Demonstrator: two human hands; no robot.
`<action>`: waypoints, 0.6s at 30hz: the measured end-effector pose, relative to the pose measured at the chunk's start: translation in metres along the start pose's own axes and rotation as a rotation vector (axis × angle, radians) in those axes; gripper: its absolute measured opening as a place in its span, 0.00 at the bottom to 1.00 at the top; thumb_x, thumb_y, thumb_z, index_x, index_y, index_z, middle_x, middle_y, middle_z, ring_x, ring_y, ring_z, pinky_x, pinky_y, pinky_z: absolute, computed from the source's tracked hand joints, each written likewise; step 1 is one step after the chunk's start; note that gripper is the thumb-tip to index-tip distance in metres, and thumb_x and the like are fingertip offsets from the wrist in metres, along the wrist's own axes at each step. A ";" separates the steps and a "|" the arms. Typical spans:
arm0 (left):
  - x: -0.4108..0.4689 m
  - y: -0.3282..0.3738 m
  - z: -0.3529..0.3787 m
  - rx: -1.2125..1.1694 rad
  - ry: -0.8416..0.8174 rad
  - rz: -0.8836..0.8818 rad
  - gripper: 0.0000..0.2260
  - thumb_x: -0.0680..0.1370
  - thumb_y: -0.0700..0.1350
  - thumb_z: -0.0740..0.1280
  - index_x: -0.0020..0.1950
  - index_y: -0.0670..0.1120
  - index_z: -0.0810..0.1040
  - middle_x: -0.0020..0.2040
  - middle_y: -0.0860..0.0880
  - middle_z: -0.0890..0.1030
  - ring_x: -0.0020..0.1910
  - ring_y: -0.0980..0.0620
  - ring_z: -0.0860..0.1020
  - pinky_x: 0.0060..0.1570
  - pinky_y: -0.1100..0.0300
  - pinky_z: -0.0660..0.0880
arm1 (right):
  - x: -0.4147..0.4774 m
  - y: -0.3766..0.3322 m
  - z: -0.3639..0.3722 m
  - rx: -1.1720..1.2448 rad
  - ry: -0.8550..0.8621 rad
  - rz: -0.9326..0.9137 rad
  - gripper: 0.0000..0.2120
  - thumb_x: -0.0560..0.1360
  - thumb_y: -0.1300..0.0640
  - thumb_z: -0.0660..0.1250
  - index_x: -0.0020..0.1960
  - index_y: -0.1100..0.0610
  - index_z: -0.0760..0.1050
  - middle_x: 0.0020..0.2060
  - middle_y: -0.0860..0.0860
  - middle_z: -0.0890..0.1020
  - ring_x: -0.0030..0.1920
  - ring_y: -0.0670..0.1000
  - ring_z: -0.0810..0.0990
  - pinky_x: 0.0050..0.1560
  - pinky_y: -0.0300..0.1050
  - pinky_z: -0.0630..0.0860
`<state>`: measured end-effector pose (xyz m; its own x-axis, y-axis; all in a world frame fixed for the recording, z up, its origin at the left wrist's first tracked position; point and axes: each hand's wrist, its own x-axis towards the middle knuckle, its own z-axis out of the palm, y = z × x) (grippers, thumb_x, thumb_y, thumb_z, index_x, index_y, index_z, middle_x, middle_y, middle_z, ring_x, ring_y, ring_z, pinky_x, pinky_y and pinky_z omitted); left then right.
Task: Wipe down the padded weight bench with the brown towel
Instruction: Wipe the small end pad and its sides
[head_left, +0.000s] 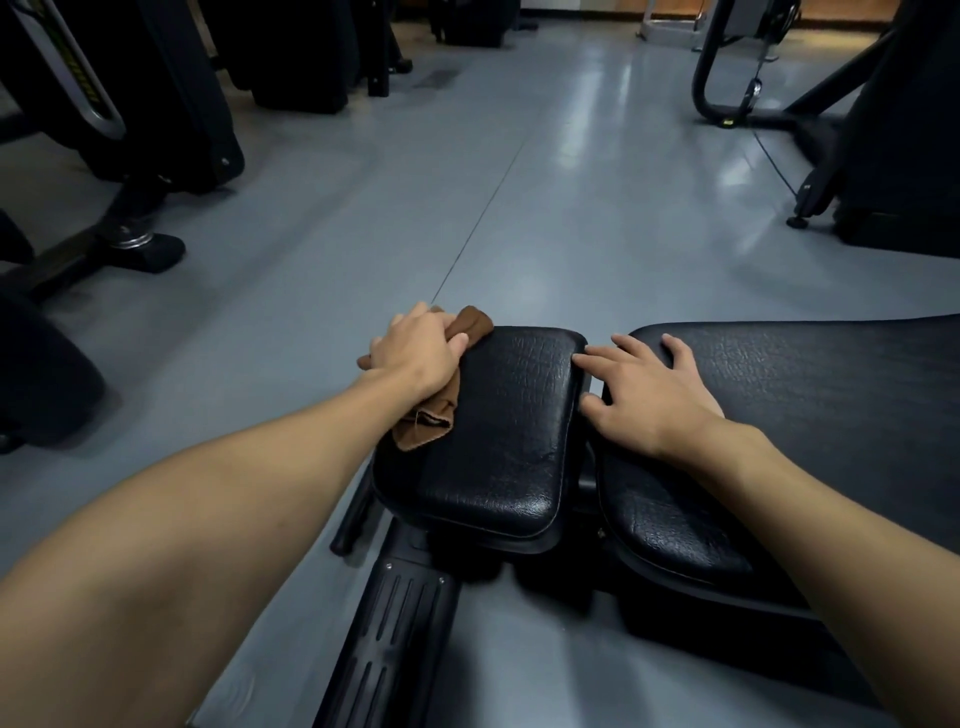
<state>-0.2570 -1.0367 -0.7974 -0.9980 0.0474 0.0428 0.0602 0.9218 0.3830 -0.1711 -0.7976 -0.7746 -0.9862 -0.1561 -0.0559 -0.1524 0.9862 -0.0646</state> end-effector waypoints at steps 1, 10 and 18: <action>-0.002 0.005 0.000 0.010 -0.006 0.038 0.14 0.81 0.56 0.59 0.62 0.54 0.78 0.57 0.49 0.73 0.61 0.43 0.71 0.57 0.44 0.70 | 0.000 0.000 0.000 0.001 -0.002 0.001 0.26 0.78 0.46 0.53 0.76 0.45 0.62 0.76 0.43 0.63 0.78 0.47 0.52 0.75 0.63 0.40; -0.021 0.038 0.004 0.008 -0.111 0.390 0.19 0.82 0.52 0.59 0.73 0.62 0.65 0.63 0.52 0.71 0.65 0.46 0.69 0.62 0.43 0.67 | 0.002 0.003 -0.007 0.128 0.008 0.038 0.24 0.78 0.57 0.50 0.73 0.48 0.66 0.69 0.48 0.74 0.77 0.43 0.55 0.75 0.59 0.42; -0.093 0.021 -0.011 0.019 -0.158 0.673 0.17 0.80 0.51 0.61 0.69 0.62 0.69 0.61 0.56 0.70 0.57 0.52 0.69 0.55 0.47 0.69 | -0.003 0.000 -0.006 0.057 -0.031 0.000 0.26 0.78 0.58 0.52 0.75 0.48 0.63 0.75 0.44 0.67 0.78 0.46 0.54 0.75 0.61 0.43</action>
<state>-0.1624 -1.0261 -0.7832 -0.7347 0.6659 0.1297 0.6688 0.6786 0.3037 -0.1680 -0.7972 -0.7680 -0.9837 -0.1581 -0.0863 -0.1471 0.9817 -0.1212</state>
